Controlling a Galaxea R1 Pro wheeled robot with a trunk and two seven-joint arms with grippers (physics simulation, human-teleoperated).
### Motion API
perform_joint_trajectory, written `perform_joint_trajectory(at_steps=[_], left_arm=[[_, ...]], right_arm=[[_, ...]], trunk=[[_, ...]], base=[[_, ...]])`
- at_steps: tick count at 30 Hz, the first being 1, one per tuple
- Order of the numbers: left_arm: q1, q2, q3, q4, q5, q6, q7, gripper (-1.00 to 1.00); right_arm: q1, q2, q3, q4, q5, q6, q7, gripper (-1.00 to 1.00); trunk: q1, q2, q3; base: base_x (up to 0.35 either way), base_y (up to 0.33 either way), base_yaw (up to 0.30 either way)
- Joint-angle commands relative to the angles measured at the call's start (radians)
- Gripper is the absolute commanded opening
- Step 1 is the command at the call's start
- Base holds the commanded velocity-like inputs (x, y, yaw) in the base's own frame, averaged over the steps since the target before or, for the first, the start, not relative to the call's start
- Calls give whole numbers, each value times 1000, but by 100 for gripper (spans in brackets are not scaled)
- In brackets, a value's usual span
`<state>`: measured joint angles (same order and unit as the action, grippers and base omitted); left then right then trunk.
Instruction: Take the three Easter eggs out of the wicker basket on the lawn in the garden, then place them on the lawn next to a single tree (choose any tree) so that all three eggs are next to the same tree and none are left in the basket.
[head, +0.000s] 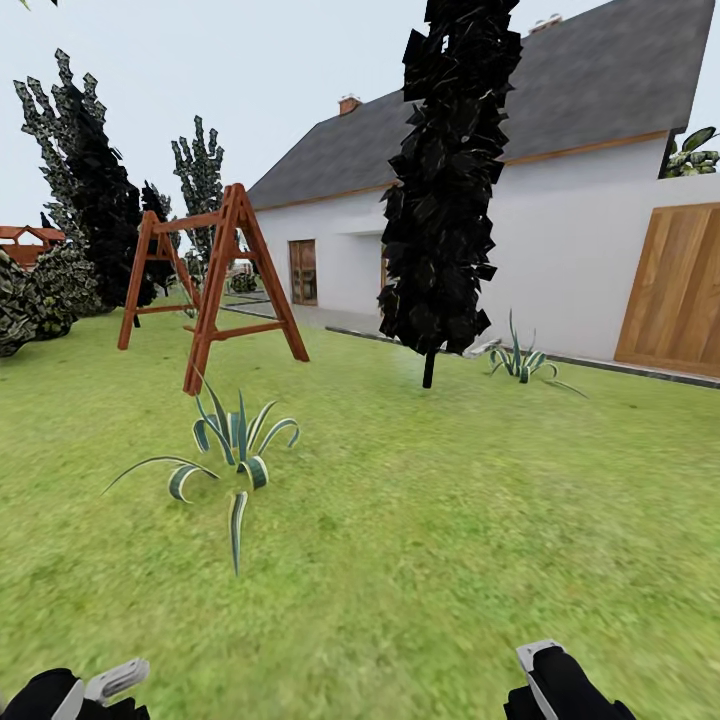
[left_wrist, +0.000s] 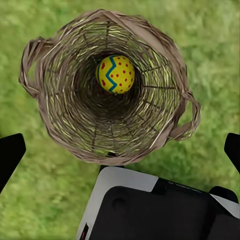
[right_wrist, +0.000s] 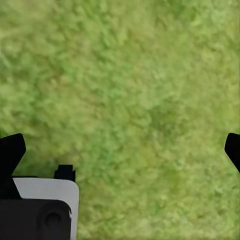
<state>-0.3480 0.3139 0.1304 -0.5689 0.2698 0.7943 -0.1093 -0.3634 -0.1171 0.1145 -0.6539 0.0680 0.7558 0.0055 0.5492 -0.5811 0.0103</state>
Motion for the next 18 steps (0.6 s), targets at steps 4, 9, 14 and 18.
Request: perform_joint_trajectory(at_steps=[4,9,14,18], left_arm=[[0,-1,5,-2,-6,5,-7,100],[0,-4,3,-1,-7,4,-6,100],[0,-4,1,0,-7,2,-6,100],[0,-4,1,0,-8,2,-6,100]], right_arm=[[0,-1,5,-1,6,5,1,100],[0,-2,4,-1,6,4,1,100],[0,-5,4,-1,5,4,2,100],[0,-6,4,-1,4,4,2,100]], trunk=[[16,-29,-13],[35,-64,-29],[54,-99,-44],[69,-127,-57]], base=[[0,0,0],[0,0,0],[0,0,0],[0,0,0]])
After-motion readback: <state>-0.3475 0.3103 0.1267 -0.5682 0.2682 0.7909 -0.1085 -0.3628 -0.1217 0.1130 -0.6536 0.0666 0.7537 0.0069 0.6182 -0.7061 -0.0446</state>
